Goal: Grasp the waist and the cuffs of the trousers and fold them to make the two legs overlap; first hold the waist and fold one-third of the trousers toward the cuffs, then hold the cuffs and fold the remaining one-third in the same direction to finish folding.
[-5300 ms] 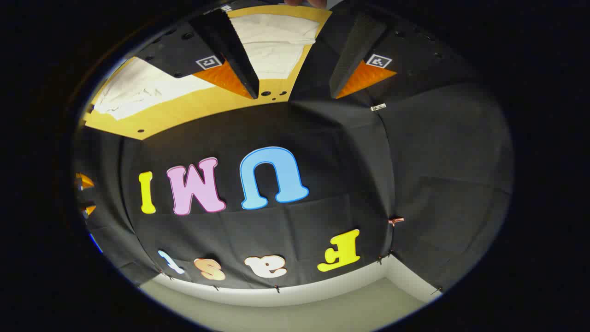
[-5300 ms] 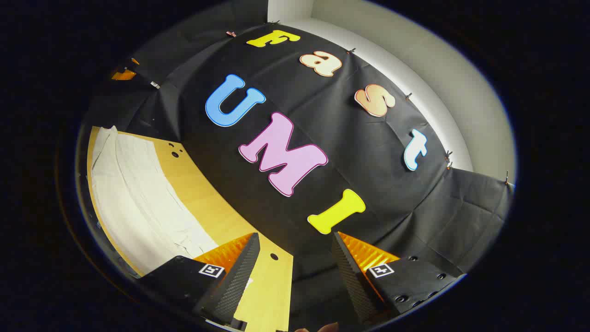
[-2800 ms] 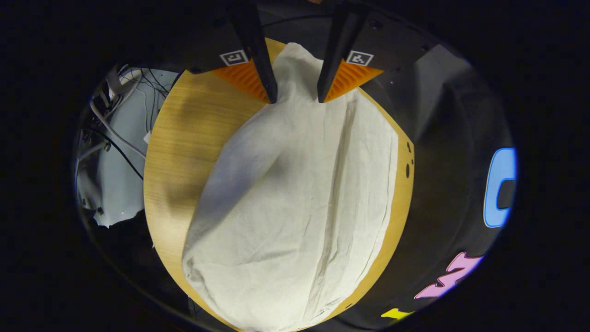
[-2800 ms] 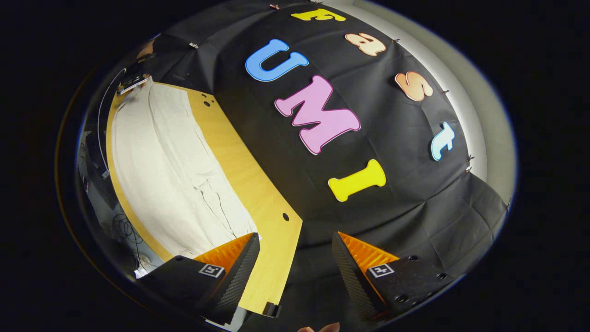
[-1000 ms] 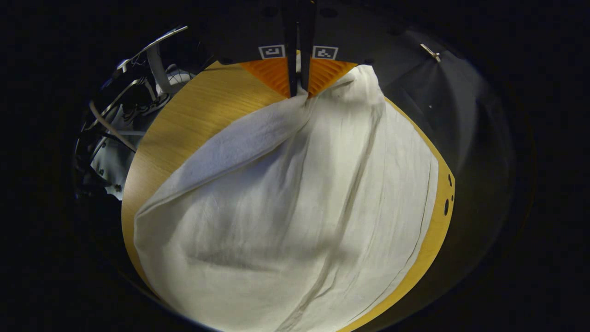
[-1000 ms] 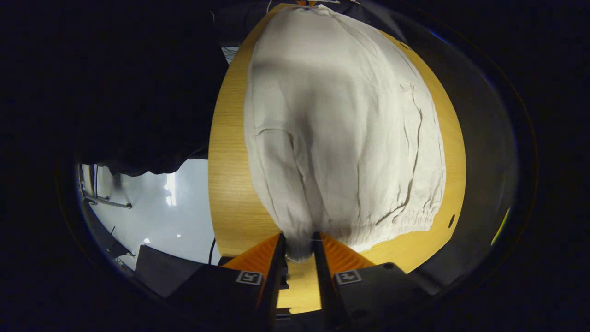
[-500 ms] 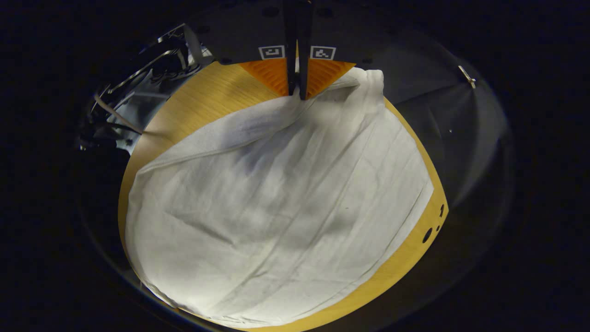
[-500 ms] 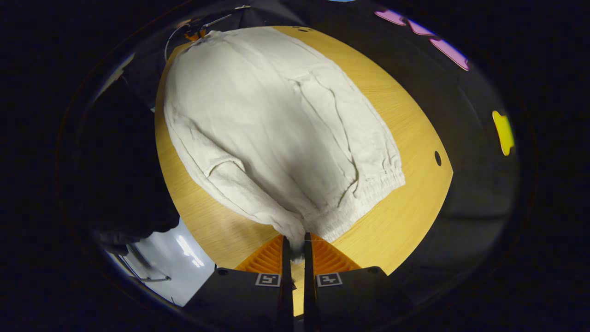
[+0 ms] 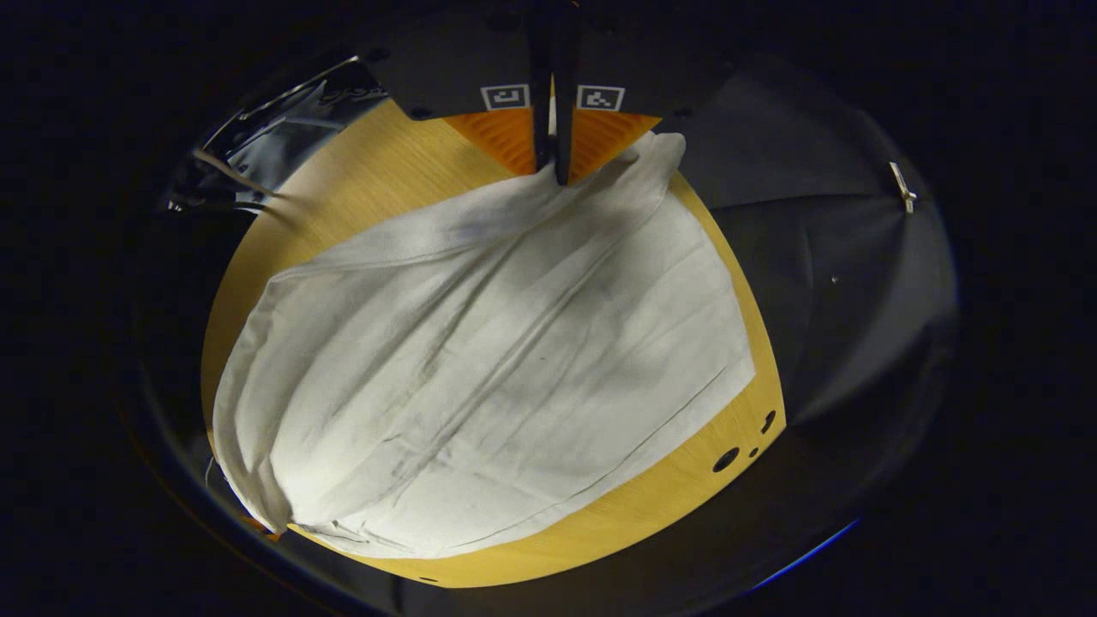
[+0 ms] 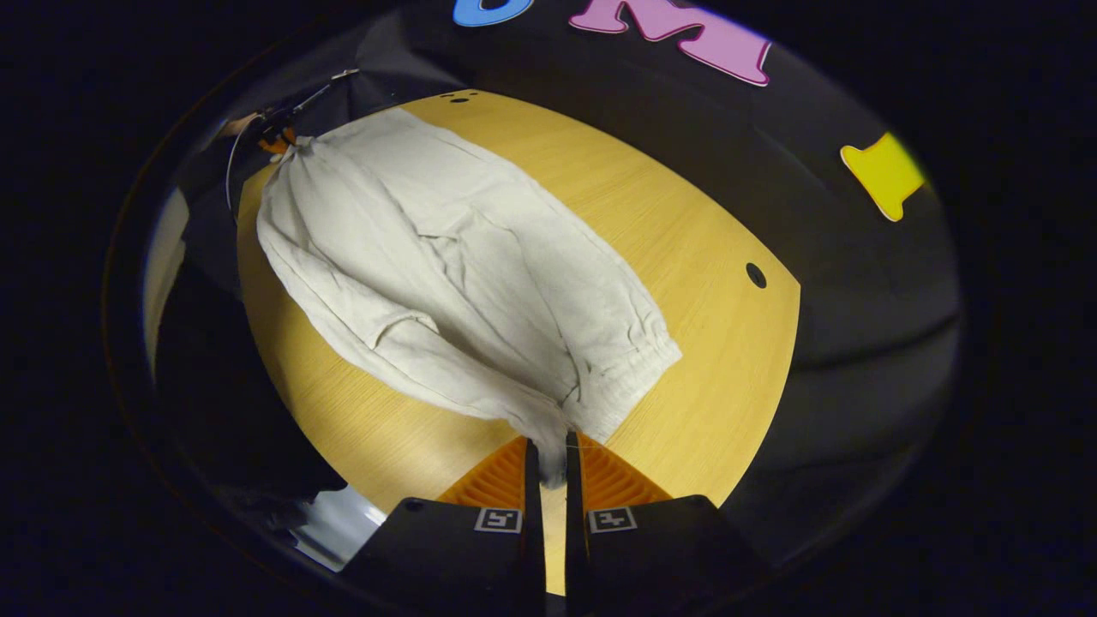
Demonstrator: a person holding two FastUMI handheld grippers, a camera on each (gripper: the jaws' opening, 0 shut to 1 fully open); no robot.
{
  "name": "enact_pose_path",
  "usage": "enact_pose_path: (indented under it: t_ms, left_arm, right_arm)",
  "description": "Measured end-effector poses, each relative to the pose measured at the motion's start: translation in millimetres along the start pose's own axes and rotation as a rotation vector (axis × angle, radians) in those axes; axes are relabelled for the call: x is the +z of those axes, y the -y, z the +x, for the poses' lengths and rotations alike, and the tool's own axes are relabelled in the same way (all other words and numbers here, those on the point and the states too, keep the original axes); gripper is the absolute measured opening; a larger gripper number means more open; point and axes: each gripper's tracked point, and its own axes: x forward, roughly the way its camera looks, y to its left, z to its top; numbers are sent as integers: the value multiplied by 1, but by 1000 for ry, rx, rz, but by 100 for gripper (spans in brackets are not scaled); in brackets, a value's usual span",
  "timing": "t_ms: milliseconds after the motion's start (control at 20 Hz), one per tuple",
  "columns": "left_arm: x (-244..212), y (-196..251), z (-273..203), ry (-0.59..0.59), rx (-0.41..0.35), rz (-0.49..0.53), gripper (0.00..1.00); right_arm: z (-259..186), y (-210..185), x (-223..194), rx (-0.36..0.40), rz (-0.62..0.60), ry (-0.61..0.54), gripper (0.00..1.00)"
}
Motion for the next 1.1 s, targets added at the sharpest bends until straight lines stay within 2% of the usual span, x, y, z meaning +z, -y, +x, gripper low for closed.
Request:
enact_pose_path:
  t_ms: [200,450,700,950,1100]
  left_arm:
    - [12,-13,-12,60,-11,-95,5]
    - [40,-38,-15,84,-20,-182,5]
    - [75,-65,10,27,-12,-204,5]
    - [81,-71,43,-71,-89,-377,6]
    - [86,-72,53,-101,-100,-410,6]
  right_arm:
    - [0,29,19,-42,68,25,13]
    - [26,52,33,-38,152,4,13]
    - [70,65,32,-6,199,-95,13]
    - [99,72,21,46,291,-157,13]
    - [104,82,19,78,376,-167,14]
